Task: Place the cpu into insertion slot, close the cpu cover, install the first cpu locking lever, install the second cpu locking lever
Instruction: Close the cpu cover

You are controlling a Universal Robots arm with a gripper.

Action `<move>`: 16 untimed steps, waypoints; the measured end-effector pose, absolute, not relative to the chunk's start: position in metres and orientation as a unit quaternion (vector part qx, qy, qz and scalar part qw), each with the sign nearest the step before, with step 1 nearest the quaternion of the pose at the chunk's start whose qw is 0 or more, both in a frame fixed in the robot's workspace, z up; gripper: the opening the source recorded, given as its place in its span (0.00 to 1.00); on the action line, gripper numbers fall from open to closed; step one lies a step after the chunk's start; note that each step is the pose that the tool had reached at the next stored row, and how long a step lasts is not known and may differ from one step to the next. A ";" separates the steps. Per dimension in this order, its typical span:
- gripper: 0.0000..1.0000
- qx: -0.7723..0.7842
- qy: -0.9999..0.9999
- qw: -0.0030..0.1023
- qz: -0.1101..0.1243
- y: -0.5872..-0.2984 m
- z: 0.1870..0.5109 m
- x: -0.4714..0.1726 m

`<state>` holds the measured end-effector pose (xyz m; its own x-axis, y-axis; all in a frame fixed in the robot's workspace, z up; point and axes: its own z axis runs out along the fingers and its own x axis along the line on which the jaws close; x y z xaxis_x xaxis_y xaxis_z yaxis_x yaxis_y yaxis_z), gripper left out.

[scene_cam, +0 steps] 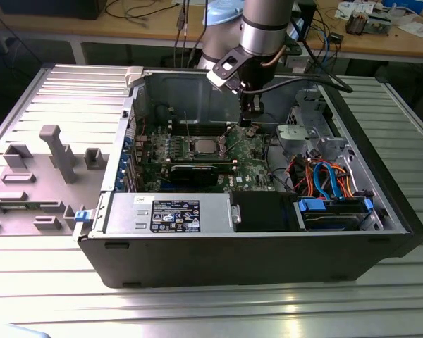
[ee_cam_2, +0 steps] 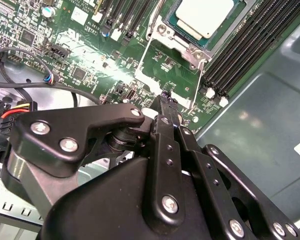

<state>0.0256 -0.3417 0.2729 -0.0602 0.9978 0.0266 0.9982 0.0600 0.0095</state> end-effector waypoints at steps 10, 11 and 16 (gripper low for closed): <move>0.11 -0.685 -0.728 0.006 -0.013 -0.342 0.273 0.026; 0.11 -0.685 -0.728 0.006 -0.013 -0.342 0.273 0.027; 0.11 -0.685 -0.728 0.006 -0.013 -0.342 0.272 0.036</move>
